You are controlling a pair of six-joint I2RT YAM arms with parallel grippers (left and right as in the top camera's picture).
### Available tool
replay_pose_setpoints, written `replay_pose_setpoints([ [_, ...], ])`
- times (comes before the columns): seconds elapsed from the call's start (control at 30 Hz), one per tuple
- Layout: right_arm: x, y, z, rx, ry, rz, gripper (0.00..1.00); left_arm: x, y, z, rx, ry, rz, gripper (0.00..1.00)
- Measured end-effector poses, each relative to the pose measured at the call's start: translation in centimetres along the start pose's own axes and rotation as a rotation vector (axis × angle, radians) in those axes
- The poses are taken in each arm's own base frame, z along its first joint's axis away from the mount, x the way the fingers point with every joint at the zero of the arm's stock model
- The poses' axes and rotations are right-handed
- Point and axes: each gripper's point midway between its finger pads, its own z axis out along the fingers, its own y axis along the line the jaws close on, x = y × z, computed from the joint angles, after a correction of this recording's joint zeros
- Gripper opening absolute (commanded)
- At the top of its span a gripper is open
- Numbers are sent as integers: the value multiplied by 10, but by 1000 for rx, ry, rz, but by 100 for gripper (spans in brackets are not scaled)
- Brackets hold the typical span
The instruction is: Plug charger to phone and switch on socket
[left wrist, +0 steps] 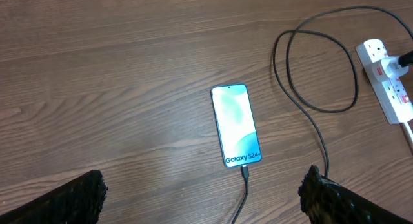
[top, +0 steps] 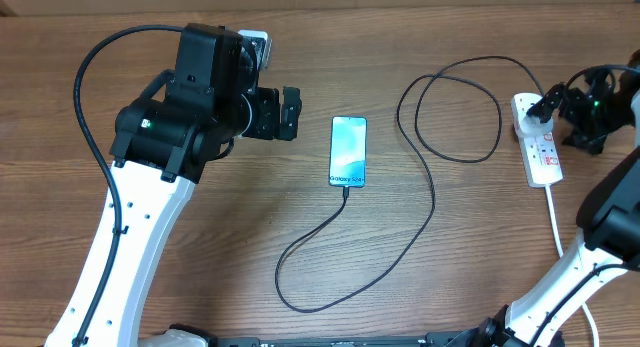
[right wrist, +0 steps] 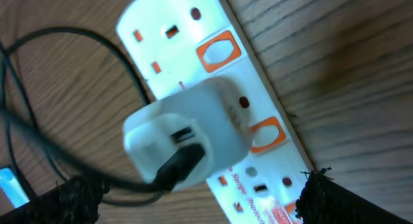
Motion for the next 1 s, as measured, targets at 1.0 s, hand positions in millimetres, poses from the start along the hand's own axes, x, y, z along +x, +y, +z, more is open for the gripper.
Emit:
replay_pose_setpoints([
  [1.0,-16,15,27,-36,-67,-95,100,0,0,0,0,0,0,100],
])
